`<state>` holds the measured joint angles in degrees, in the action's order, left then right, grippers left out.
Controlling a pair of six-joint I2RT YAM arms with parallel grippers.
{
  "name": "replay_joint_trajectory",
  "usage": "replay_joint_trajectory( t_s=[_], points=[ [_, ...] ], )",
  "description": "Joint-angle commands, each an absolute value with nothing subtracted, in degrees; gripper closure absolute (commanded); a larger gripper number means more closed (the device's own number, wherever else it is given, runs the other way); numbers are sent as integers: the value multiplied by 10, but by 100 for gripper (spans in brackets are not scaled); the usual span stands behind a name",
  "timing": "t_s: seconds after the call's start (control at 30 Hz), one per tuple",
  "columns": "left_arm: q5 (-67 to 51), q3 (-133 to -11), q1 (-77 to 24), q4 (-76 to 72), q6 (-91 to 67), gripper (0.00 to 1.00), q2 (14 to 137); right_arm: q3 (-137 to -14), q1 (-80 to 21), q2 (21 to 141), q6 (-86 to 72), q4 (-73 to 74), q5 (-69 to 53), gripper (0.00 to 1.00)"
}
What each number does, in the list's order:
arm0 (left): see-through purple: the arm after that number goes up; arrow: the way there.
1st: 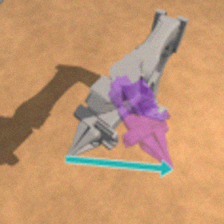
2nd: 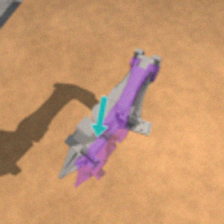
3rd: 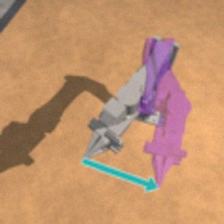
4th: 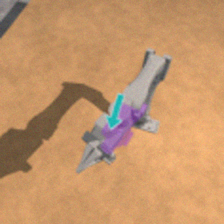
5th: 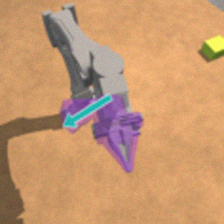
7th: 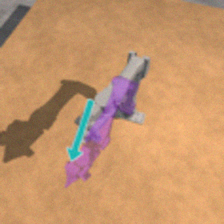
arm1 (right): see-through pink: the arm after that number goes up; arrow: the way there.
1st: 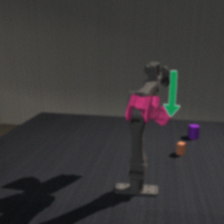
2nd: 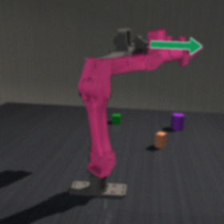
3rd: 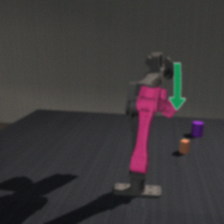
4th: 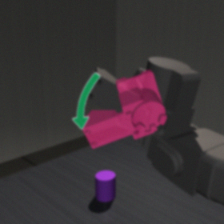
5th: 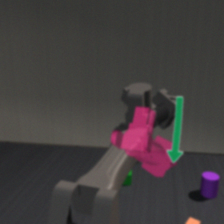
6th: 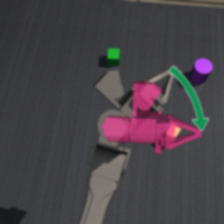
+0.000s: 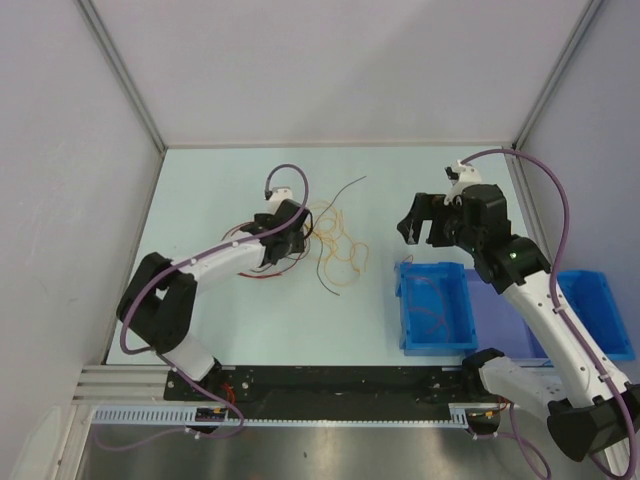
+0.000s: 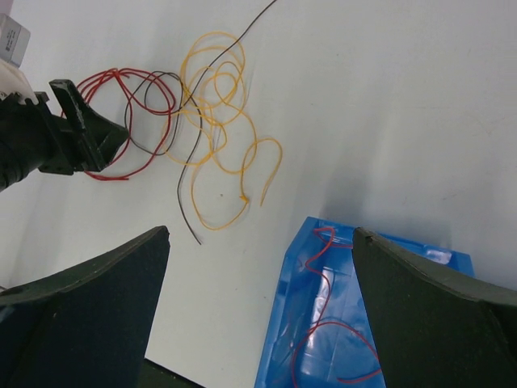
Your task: Untangle the cables
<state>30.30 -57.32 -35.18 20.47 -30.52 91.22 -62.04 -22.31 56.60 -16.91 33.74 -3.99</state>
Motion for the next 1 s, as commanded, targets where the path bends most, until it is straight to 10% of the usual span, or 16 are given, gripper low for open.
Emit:
replay_joint_trajectory(
  t_s=[0.0, 0.7, 0.9, 0.97],
  points=[
    [287, -628, -352, 192, -312, 29, 937, -617, -223, 569, -180, 312, -53, 0],
    [286, -760, -329, 238, -363, 47, 1089, -611, -223, 563, -173, 323, -47, 0],
    [263, -759, -323, 221, -351, 97, 1094, -606, -223, 568, -174, 322, -46, 0],
    [264, -767, -323, 223, -349, 100, 1094, -606, -223, 570, -175, 320, -46, 0]
  ],
)
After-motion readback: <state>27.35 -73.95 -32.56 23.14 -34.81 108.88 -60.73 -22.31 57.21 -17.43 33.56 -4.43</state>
